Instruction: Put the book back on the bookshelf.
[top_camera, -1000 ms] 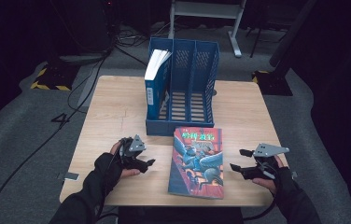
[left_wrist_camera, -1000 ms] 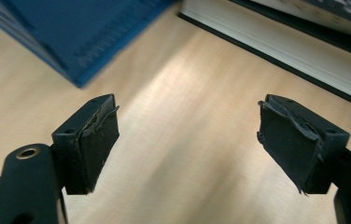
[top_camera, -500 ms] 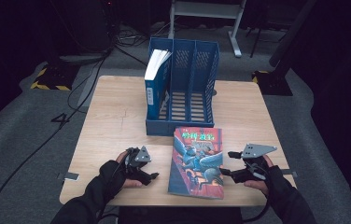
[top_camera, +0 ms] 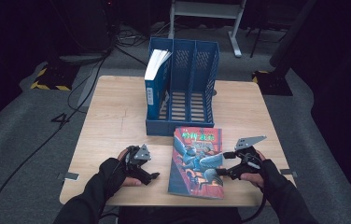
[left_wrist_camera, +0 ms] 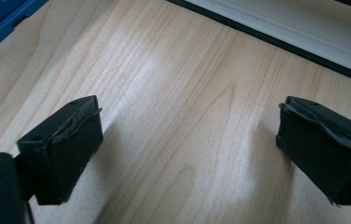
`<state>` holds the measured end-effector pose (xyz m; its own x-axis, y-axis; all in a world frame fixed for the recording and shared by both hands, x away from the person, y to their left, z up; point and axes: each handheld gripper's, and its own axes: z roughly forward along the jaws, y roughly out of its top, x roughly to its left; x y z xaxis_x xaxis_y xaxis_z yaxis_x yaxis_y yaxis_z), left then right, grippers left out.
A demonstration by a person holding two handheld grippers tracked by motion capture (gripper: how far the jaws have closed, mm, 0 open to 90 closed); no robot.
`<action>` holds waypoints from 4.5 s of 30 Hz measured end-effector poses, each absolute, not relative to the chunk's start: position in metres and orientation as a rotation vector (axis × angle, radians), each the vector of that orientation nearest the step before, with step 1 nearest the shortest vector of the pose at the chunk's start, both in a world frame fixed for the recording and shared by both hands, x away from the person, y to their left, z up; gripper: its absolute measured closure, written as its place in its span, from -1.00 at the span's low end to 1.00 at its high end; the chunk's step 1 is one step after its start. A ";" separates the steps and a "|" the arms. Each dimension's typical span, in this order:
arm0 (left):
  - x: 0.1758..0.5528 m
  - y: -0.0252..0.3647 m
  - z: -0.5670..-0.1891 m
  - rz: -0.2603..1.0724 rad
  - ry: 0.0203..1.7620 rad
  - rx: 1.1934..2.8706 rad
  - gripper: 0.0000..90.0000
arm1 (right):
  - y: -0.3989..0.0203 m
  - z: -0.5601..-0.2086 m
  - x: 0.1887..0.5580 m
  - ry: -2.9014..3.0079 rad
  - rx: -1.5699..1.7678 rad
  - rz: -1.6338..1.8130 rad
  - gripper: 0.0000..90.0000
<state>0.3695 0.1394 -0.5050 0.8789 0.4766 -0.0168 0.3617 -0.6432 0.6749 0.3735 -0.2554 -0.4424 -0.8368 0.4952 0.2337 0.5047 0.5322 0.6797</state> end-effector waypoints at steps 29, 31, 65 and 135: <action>0.404 0.104 -0.489 0.272 0.621 2.306 -0.46 | -0.241 -0.429 0.383 -2.860 -0.844 -1.214 -0.45; 0.407 0.101 -0.488 0.273 0.621 2.302 -0.45 | -0.242 -0.430 0.384 -2.836 -0.860 -1.223 -0.44; 0.417 0.102 -0.481 0.315 0.620 2.272 -0.37 | -0.233 -0.427 0.397 -2.775 -0.789 -1.266 -0.42; 0.423 0.114 -0.351 0.272 0.442 1.903 1.00 | -0.222 -0.386 0.374 -2.703 -0.559 -2.097 0.82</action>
